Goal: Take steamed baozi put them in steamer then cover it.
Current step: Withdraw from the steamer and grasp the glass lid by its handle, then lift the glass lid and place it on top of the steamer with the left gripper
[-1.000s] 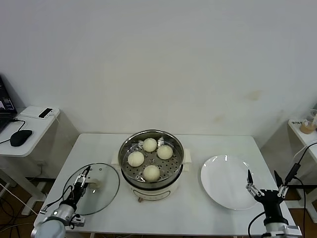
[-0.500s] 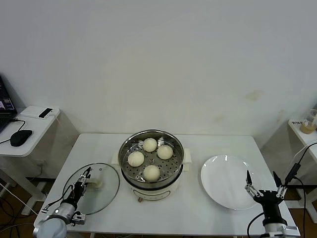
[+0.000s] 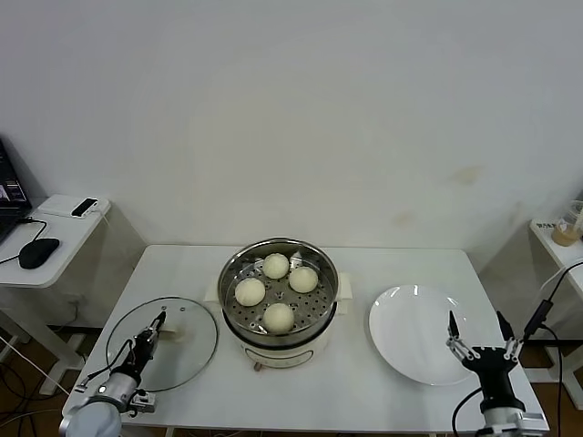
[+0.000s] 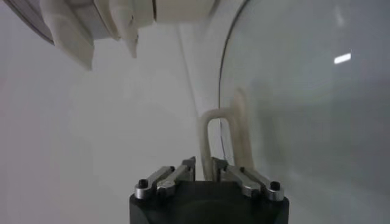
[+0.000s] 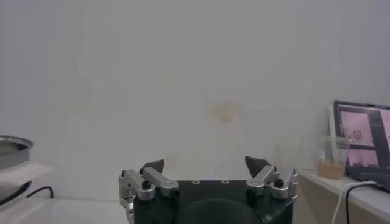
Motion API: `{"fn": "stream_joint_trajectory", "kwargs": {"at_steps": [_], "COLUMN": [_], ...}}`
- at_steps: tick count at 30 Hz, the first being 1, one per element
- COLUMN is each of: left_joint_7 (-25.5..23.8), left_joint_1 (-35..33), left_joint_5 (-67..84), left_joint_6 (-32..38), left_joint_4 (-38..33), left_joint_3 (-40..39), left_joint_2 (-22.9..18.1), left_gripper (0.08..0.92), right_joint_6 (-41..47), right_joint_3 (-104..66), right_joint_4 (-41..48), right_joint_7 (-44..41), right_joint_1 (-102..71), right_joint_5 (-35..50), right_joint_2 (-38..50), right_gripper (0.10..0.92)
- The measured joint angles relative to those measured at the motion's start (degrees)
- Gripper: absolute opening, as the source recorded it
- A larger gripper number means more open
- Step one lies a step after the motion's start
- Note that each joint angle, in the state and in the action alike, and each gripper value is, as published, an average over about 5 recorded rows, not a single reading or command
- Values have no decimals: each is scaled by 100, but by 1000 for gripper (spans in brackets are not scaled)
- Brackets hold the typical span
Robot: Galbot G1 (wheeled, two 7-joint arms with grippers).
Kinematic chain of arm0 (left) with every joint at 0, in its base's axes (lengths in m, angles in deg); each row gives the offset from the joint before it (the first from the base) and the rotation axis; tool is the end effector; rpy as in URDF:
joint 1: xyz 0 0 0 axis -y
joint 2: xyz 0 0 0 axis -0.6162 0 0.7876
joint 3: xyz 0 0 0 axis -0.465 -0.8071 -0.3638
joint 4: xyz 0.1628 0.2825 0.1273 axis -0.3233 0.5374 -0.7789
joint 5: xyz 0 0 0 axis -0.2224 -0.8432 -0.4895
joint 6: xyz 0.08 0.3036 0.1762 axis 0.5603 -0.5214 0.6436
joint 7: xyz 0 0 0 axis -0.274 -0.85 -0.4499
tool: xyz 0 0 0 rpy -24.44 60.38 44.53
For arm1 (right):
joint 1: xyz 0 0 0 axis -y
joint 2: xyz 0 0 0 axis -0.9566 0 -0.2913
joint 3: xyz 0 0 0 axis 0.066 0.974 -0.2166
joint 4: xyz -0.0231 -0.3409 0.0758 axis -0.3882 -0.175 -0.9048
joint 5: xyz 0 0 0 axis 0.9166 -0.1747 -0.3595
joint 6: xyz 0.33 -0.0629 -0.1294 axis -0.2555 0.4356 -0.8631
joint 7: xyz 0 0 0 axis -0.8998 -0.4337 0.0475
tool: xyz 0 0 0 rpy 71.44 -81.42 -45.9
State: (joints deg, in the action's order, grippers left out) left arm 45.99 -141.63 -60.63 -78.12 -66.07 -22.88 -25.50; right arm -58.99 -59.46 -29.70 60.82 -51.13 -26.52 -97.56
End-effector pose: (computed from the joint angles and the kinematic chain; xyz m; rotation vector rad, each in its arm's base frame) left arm 0.2645 0.1987 -0.4220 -0.2938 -1.9387 -2.4283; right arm 0.1516 -0.1261 -0.3089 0.1917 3.0518 -0.1743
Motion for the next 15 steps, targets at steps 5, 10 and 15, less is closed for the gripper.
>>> {"fn": "stream_joint_trajectory", "kwargs": {"at_steps": [5,10,15], "left_joint_7": [-6,-68,-204], "left_joint_1": [-168,-403,-662], "left_joint_5": [82,219,422], "left_joint_6": [-80,-215,-364], "left_joint_4": [-261,-644,-1094], "left_joint_3": [119,351,677], "left_joint_2": [8,65,153], "left_gripper": [149,149,149], "right_joint_6": [3,2,-8], "right_joint_3": [35,61,71], "right_joint_4": [-48,-47,-56], "right_joint_7": [-14,-23,-27], "right_joint_1": [-15,-13,4], "right_joint_5": [-5,-4,-6], "right_joint_2": [53,120,159], "right_gripper": [823,823,823]}}
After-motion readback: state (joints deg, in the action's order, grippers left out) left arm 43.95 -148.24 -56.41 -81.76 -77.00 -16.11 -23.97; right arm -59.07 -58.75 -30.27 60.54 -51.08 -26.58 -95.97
